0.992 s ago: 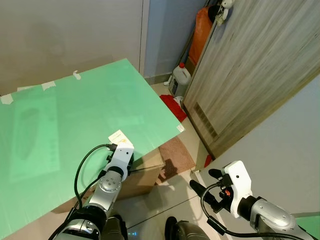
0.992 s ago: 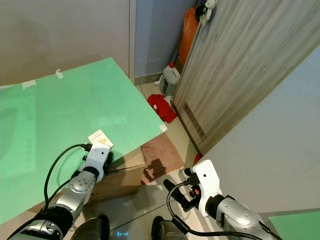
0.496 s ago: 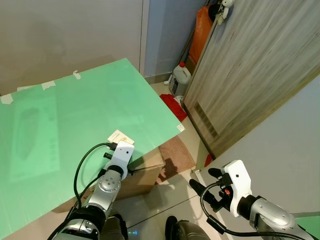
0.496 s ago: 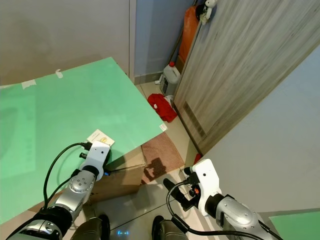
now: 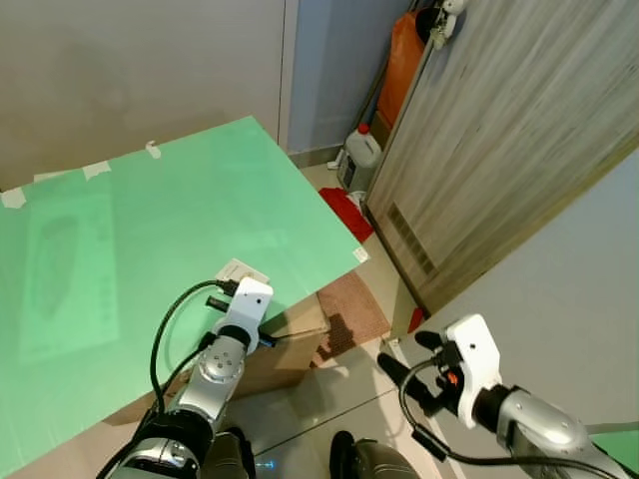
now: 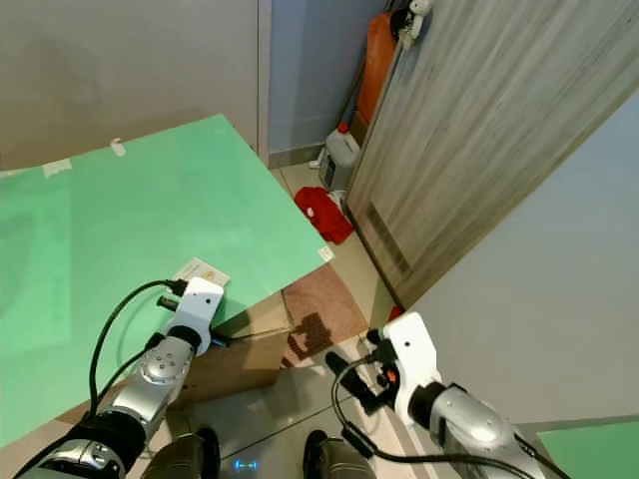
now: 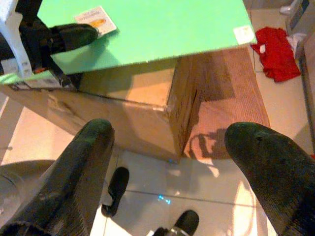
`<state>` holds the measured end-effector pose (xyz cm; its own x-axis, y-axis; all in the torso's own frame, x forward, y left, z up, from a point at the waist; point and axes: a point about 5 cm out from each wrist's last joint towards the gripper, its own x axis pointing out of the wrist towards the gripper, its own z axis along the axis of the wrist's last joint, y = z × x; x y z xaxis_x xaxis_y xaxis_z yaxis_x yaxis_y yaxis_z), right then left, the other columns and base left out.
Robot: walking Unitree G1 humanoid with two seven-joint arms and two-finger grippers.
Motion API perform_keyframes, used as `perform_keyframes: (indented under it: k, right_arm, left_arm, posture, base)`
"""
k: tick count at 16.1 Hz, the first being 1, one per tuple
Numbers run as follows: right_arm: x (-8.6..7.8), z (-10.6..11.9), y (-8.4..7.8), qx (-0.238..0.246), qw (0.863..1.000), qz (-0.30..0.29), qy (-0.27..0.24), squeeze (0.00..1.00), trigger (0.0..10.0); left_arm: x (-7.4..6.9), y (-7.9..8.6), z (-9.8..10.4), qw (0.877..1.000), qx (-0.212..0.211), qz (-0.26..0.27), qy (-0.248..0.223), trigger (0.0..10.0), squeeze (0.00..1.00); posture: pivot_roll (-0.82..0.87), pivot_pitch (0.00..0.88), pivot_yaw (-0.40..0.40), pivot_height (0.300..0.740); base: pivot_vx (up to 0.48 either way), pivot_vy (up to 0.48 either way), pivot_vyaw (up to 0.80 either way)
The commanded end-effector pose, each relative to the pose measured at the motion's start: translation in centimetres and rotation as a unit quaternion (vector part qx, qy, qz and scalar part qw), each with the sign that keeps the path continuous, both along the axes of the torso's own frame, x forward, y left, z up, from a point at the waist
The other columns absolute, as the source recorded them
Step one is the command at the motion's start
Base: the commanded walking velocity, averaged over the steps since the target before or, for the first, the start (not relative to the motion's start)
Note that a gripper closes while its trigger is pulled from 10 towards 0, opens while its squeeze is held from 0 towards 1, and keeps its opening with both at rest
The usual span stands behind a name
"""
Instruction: Hang keys on a hook
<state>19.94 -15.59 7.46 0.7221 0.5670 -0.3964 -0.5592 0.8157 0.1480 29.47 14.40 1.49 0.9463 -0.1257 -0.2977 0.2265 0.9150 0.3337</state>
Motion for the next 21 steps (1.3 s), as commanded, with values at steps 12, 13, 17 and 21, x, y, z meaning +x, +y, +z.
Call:
perform_keyframes:
  k: [12,13,17,21]
  right_arm:
    - [3.3,-0.6,2.2,0.027,0.999,-0.011,-0.027,0.0,10.0]
    - [3.9,-0.6,2.6,0.031,0.999,-0.014,-0.033,0.0,10.0]
    - [6.8,0.0,4.2,0.048,0.995,-0.043,-0.079,0.0,10.0]
    - [9.9,1.6,4.3,0.062,0.985,-0.094,-0.128,0.0,10.0]
  left_arm:
    - [2.6,-0.1,5.7,0.995,-0.035,-0.027,-0.091,0.0,0.0]
    - [2.8,-0.3,6.4,0.994,-0.047,-0.035,-0.096,0.0,0.0]
    - [3.3,0.2,9.9,0.986,-0.093,-0.025,-0.133,0.0,0.0]
    - [2.9,1.3,12.7,0.98,-0.121,-0.013,-0.157,0.0,0.0]
  posture:
    - [0.0,0.098,-0.085,0.74]
    - [0.02,0.073,-0.075,0.74]
    - [0.07,0.001,-0.042,0.74]
    - [0.09,0.0,-0.012,0.74]
  base:
    - [0.0,0.0,0.0]
    - [0.0,0.0,0.0]
    - [0.0,0.0,0.0]
    - [0.0,0.0,0.0]
